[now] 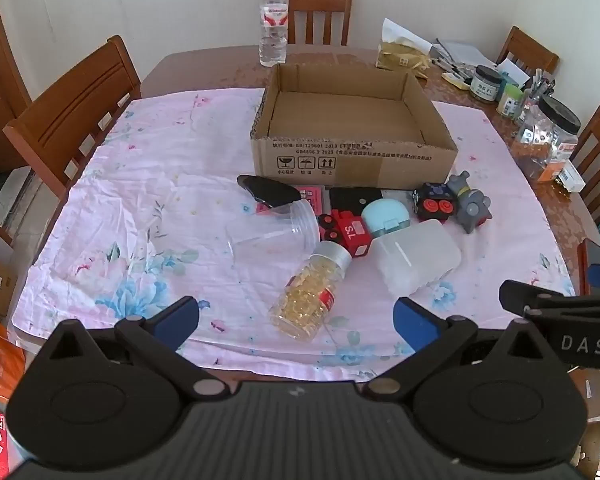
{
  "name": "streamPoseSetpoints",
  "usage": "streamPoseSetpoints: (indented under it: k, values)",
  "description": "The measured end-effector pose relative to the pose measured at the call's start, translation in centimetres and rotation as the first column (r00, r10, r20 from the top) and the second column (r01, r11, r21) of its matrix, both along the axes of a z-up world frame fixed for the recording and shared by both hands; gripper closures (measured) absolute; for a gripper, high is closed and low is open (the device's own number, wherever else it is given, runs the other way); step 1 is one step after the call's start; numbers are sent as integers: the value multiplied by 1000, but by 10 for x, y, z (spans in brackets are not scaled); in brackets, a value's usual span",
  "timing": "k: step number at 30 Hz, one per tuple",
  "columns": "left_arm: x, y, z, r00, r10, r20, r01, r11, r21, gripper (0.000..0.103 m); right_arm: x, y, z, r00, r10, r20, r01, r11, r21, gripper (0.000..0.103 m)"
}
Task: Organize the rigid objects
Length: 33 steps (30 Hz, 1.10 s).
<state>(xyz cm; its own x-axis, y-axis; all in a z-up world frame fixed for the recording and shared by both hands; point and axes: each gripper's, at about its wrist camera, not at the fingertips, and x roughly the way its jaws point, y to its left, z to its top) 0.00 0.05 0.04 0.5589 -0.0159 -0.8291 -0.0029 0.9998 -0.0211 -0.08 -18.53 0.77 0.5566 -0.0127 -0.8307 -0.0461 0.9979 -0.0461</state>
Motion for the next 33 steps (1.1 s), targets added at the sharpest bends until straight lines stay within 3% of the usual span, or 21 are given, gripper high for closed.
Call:
streamPoseSetpoints:
  k: [33]
  values:
    - [-3,-5,5,1000,-12,14,12,1000,16,0,-1,-4,4,1000,-9,11,9,1000,10,0]
